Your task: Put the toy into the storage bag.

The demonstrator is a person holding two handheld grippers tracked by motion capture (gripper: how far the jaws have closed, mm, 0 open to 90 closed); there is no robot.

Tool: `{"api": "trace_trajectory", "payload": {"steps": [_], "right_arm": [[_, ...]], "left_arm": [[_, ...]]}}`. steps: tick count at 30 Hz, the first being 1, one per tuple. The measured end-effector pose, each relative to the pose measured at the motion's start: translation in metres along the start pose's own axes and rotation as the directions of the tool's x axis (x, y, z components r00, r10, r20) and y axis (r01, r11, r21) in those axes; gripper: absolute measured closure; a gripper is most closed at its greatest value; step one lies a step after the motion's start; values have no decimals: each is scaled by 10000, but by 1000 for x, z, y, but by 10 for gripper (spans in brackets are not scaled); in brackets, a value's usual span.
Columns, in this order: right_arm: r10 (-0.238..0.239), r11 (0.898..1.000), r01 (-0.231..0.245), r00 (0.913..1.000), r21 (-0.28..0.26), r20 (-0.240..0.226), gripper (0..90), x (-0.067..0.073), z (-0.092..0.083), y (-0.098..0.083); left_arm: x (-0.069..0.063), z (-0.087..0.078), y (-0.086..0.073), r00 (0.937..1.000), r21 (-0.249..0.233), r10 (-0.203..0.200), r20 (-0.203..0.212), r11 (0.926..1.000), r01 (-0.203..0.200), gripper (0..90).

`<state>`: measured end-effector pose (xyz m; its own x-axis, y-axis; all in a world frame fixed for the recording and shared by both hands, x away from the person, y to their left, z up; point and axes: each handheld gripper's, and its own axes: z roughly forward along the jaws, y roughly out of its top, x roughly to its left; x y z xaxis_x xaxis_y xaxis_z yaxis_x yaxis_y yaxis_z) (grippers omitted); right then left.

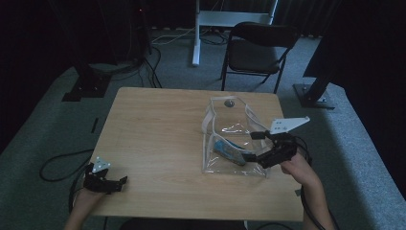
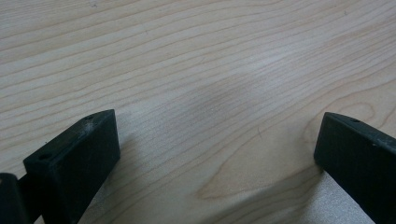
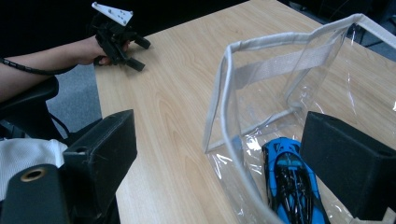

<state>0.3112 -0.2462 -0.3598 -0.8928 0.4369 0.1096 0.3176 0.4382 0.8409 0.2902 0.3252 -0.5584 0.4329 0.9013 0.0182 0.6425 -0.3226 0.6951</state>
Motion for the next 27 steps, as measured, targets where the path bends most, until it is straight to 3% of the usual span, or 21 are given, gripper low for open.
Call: {"api": "trace_trajectory", "payload": {"steps": [11,20,27], "right_arm": [[-48,9995,38,9995,-328,-310,106,17,-4,-21],[149,9982,-181,9983,-572,-568,106,24,-7,-40],[327,9984,-363,9962,-429,-809,106,22,0,-59]], "left_arm": [[0,0,0,10000,-11,3,-6,10000,-3,7],[0,0,0,10000,-16,-1,-8,10000,1,7],[0,0,0,10000,-17,-4,-7,10000,4,7]]}}
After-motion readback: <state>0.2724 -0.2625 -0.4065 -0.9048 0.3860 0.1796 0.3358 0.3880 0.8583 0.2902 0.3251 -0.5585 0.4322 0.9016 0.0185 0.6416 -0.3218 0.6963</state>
